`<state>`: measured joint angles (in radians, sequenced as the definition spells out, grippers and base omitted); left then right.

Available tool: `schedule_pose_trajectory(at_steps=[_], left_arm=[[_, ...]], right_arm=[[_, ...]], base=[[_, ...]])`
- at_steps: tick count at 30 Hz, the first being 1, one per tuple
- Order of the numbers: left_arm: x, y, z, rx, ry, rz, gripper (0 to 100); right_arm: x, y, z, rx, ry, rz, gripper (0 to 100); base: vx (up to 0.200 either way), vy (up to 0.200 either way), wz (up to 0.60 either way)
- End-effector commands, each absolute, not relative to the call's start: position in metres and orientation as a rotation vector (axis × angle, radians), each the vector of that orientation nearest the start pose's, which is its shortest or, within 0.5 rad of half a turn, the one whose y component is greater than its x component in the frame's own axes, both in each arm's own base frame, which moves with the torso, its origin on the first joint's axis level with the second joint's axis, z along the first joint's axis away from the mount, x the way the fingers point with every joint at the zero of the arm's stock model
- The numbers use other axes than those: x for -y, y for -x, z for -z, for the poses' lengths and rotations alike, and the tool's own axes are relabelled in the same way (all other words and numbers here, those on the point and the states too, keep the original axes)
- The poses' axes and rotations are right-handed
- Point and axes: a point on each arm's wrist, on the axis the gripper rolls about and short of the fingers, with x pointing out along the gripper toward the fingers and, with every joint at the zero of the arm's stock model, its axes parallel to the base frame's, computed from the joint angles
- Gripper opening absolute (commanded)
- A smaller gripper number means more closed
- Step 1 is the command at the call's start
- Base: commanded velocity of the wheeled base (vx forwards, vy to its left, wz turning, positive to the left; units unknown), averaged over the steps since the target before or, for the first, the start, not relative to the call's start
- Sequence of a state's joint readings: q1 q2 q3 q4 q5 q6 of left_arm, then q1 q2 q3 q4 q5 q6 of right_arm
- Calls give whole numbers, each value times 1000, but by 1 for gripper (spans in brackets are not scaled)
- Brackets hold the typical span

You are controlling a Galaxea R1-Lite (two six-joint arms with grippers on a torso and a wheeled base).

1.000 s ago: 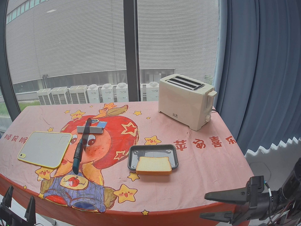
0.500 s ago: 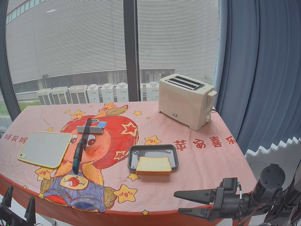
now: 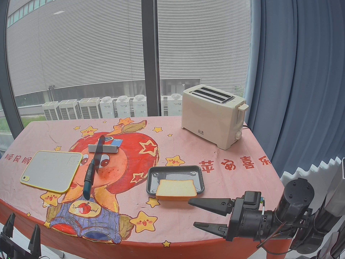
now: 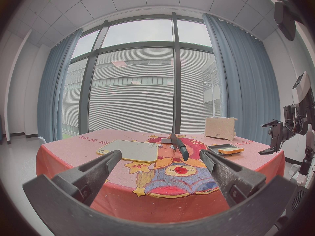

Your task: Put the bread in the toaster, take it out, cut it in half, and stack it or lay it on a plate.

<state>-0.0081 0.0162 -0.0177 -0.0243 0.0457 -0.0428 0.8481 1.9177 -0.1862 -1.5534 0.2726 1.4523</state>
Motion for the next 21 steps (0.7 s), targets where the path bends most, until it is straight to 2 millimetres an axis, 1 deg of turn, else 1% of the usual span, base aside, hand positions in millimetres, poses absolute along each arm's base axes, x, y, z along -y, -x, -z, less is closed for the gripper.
schedule_pose_trajectory(at_steps=[1,5,9,12,16,18,21], left_arm=[[-1,23,-79,22,44,-38,100],[-1,23,-79,22,44,-38,100],[-1,23,-79,22,44,-38,100],[-1,23,-79,22,44,-38,100],[-1,23,-79,22,44,-38,100],[-1,23,-79,22,44,-38,100],[-1,23,-79,22,44,-38,100]], right_arm=[[-196,-173,-72,-943,-1260,-735,100],[-195,-186,-77,-936,-1362,-699,100],[-193,-194,-76,-923,-1389,-677,100],[-192,-204,-67,-919,-1395,-634,100],[-194,-211,-53,-940,-1388,-588,100],[-194,-212,-50,-946,-1385,-577,100],[-196,-214,-51,-941,-1387,-584,100]], base=[[0,0,0],[0,0,0],[0,0,0],[0,0,0],[0,0,0],[0,0,0],[0,0,0]])
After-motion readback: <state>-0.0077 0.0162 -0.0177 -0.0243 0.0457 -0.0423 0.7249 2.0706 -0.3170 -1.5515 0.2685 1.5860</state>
